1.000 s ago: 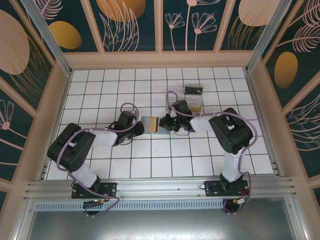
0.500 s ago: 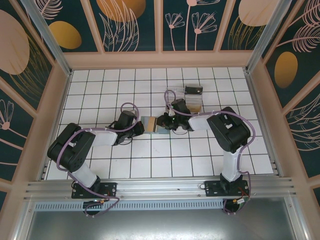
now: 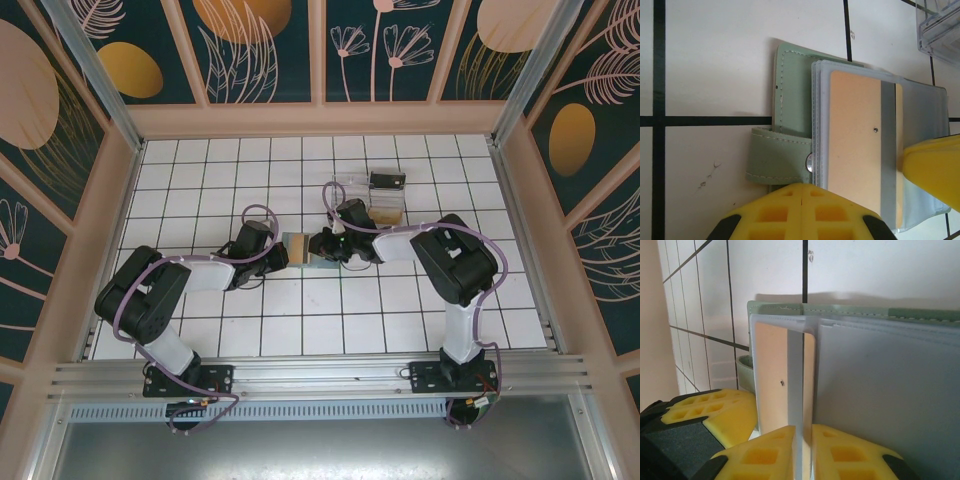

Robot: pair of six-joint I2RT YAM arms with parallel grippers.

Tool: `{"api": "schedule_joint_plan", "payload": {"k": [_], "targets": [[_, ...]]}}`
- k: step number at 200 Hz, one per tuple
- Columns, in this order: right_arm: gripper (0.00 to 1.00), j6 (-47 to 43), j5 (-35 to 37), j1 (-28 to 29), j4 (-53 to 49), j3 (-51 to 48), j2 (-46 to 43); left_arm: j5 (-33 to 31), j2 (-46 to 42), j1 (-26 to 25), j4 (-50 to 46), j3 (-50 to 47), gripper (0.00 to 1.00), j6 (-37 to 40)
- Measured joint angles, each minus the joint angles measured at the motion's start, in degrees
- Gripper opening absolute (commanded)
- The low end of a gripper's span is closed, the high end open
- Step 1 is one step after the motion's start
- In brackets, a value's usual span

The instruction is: Take the credit cards out of the card holder

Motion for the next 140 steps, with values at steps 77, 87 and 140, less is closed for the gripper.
{"api": "schedule_joint_plan", "payload": {"k": [77,87,140], "targets": [[0.00,0.1,0.1,-0.4,-0.3,-0.3,-0.2,0.0,0.0,0.0,-0.1,0.0,0.03,0.0],[0.00,0.1,0.1,-0.7,-0.4,-0.5,-0.5,0.0,0.0,0.0,-0.1,0.0,0.03,0.0],[0.00,-0.1,0.4,-2.8,-1.9,-3.6,-4.8,-0.1,0.0,0.0,-0.1,0.0,0.03,0.0]]}}
